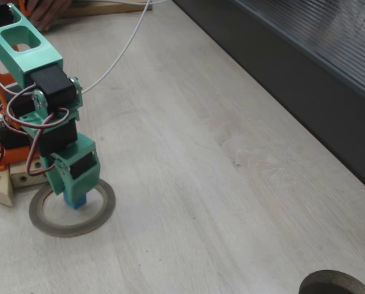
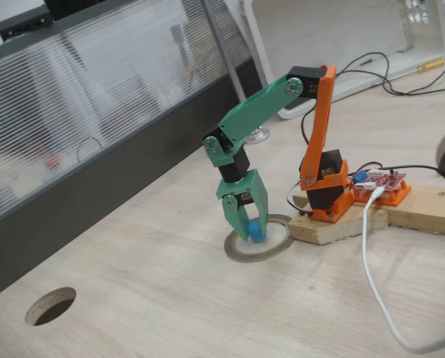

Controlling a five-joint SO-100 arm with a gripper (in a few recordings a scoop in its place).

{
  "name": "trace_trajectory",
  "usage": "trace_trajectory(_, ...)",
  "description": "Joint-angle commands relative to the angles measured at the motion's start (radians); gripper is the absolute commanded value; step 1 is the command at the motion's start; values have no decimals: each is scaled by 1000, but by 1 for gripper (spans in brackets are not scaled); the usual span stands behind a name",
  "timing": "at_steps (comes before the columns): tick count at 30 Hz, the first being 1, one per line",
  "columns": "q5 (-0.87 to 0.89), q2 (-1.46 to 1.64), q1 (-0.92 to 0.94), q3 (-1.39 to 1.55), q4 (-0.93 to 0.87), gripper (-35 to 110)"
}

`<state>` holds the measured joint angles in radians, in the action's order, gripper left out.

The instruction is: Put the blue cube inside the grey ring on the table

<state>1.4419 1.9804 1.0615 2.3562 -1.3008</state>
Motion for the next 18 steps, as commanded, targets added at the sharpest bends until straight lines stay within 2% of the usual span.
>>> trace_trajectory(1,6,14,18,-2,-14,34)
trace_trajectory(14,6,29,18,-18,-17,34)
trace_trajectory(18,6,31,18,-66,-89,34)
